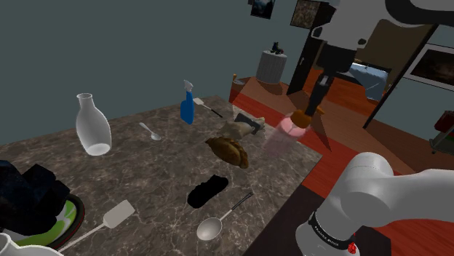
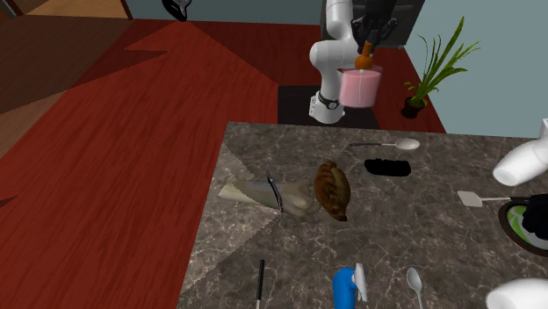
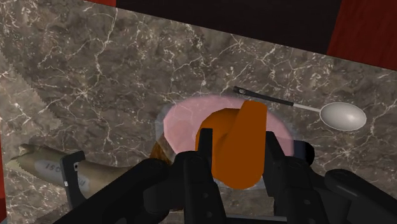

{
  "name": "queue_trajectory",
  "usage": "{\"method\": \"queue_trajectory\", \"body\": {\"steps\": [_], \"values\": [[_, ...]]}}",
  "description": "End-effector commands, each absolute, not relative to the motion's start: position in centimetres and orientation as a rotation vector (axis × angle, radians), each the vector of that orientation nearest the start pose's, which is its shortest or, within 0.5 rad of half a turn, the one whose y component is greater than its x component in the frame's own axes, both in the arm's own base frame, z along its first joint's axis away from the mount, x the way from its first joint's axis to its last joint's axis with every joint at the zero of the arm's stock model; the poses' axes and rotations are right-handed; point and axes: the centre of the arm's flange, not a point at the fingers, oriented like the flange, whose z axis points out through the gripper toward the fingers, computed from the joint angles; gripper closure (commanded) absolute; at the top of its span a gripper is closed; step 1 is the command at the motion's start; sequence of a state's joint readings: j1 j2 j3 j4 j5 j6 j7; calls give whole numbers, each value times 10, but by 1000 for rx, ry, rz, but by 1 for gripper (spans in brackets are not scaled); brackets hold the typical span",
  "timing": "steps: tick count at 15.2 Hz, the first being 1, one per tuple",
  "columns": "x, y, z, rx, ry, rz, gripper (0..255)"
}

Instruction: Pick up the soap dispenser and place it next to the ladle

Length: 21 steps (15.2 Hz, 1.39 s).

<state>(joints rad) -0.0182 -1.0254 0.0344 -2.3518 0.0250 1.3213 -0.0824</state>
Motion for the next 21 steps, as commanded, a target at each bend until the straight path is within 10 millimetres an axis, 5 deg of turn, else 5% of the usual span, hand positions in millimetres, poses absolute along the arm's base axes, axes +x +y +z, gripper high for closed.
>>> {"method": "queue_trajectory", "body": {"steps": [1, 21], "values": [[212, 12, 622, -3144, -139, 8, 255], [212, 12, 517, -3144, -139, 8, 255]]}}
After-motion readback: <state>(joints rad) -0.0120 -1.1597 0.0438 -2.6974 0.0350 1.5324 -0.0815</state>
